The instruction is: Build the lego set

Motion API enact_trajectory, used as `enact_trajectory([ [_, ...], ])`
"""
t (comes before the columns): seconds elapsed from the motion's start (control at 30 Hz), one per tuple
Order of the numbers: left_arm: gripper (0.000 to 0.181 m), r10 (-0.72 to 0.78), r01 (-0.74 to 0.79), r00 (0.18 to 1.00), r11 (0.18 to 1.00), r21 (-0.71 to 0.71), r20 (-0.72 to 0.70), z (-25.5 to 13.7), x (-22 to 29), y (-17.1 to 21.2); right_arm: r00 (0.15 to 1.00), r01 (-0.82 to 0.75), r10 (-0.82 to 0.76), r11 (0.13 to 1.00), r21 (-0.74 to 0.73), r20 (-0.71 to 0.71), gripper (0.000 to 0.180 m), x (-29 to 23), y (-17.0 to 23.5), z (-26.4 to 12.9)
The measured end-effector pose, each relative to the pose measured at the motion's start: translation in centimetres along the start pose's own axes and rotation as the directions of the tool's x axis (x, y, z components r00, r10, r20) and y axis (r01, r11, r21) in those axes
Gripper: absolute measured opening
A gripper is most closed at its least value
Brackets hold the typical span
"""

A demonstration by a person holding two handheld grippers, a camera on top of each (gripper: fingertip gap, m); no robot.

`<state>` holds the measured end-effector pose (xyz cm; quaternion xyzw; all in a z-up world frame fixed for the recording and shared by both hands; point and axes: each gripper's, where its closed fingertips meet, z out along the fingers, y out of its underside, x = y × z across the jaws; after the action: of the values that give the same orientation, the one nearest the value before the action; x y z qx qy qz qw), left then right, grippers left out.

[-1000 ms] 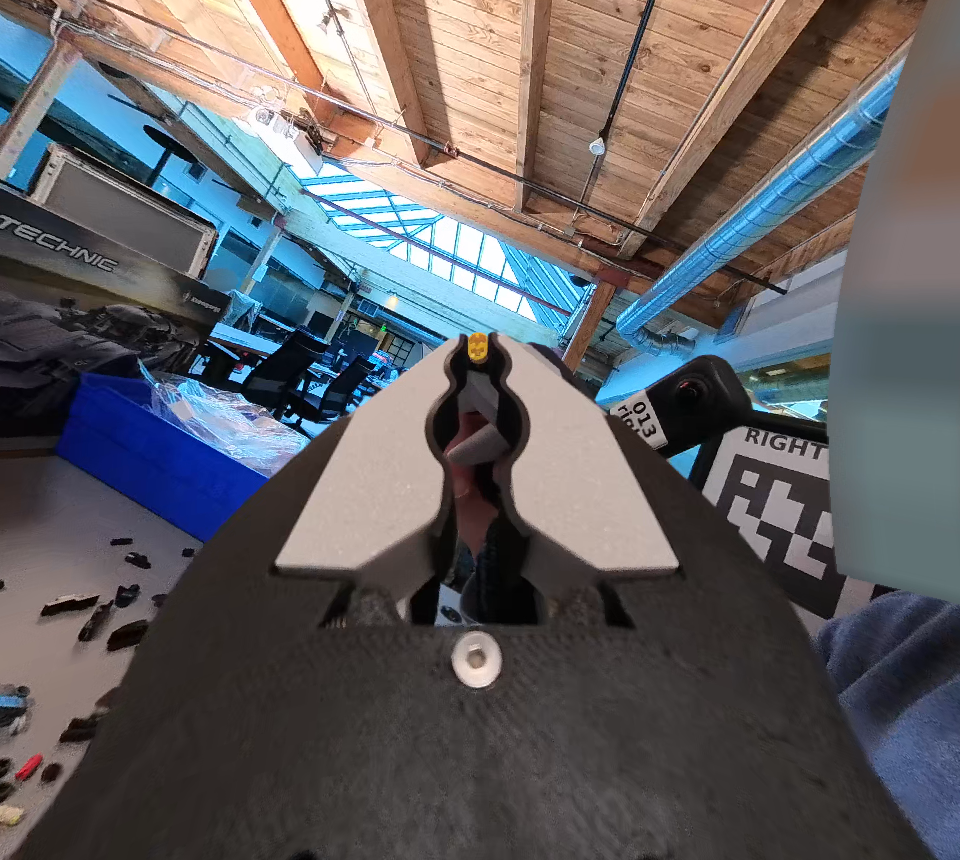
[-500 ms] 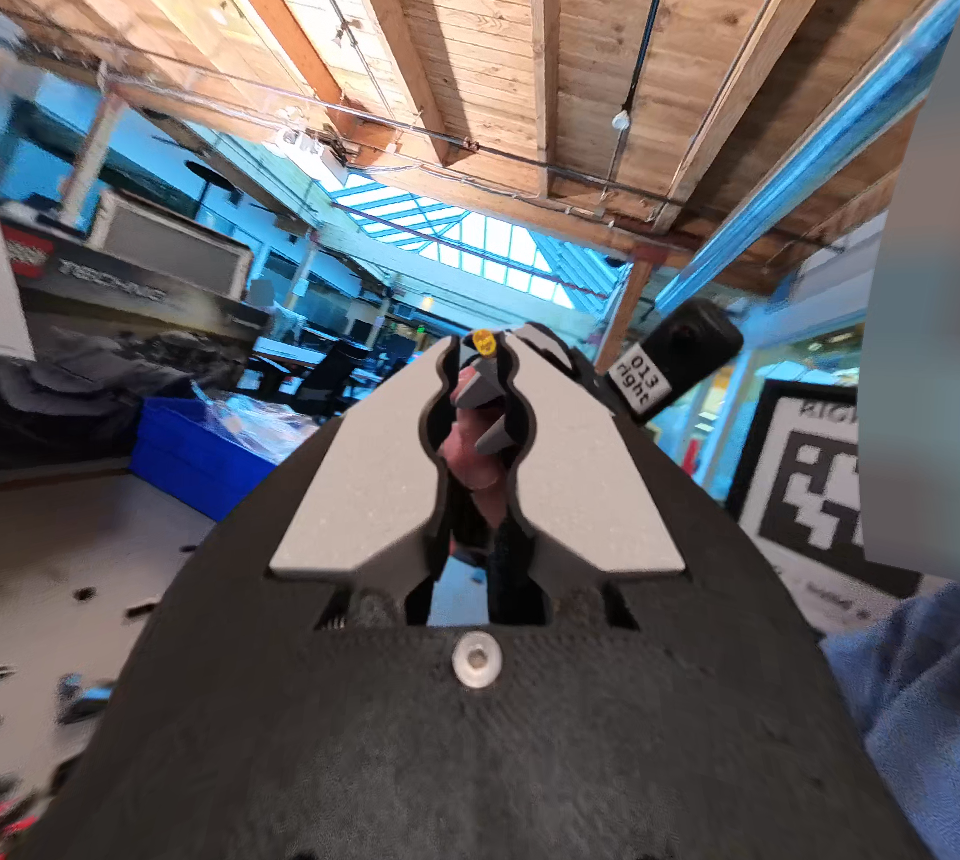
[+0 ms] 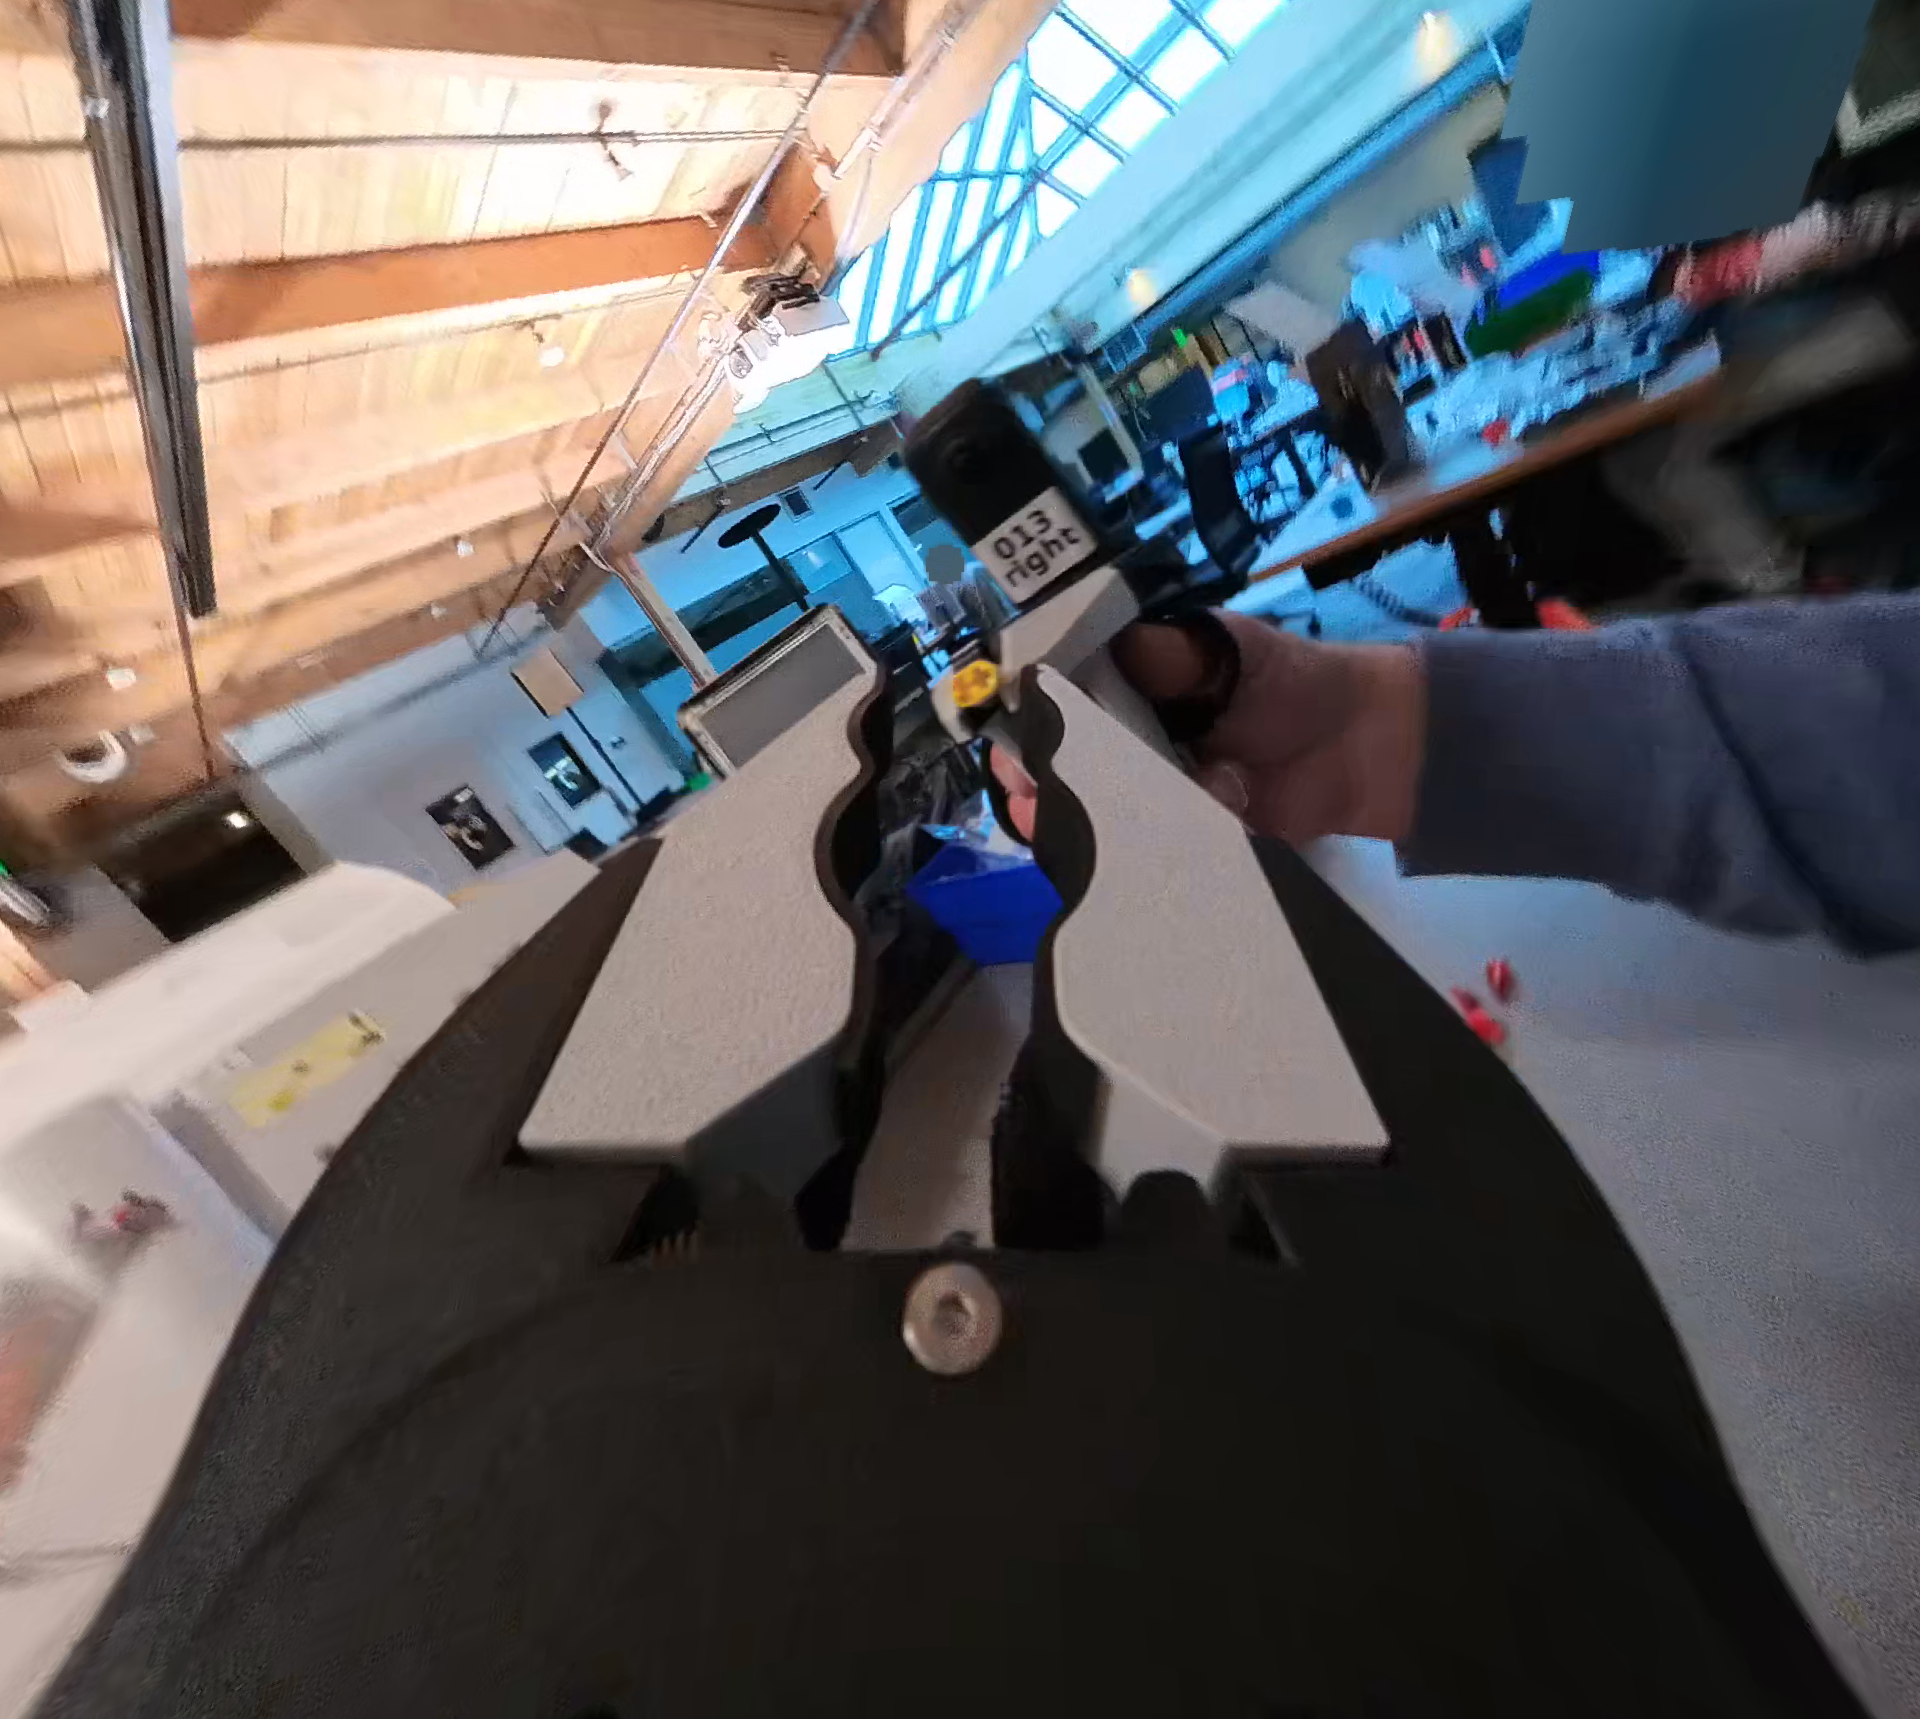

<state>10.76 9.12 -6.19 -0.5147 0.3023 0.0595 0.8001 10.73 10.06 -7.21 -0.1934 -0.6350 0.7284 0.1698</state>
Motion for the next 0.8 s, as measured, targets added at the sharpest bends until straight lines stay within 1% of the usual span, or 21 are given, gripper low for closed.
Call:
enact_trajectory([
  [0.1, 0.021, 0.128, -0.129, 0.991, 0.991, -0.04, -0.026, 0.1, 0.8, 0.1, 0.995, -0.024, 0.022, 1.0, 0.015, 0.102, 0.003, -0.6, 0.4, 0.0],
  [0.2, 0.02, 0.204, -0.207, 0.978, 0.975, -0.079, -0.046, 0.2, 1.0, 0.6, 0.981, -0.043, 0.043, 0.999, -0.005, 0.191, 0.003, -1.4, 0.8, 0.3],
  [0.33, 0.014, 0.288, -0.3, 0.95, 0.949, -0.096, -0.116, 0.2, 2.1, 0.9, 0.955, -0.094, 0.106, 0.994, -0.058, 0.277, 0.003, -2.2, 1.6, 0.6],
  [0.47, 0.006, 0.32, -0.34, 0.932, 0.935, -0.1, -0.169, 0.2, 2.8, 0.9, 0.939, -0.117, 0.135, 0.99, -0.075, 0.316, 0.003, -2.5, 1.7, 0.6],
  [0.8, 0.006, 0.454, -0.479, 0.866, 0.874, -0.087, -0.208, 0.0, 4.1, 0.3, 0.886, -0.149, 0.193, 0.98, -0.136, 0.421, 0.003, -3.8, 2.2, 0.6],
])
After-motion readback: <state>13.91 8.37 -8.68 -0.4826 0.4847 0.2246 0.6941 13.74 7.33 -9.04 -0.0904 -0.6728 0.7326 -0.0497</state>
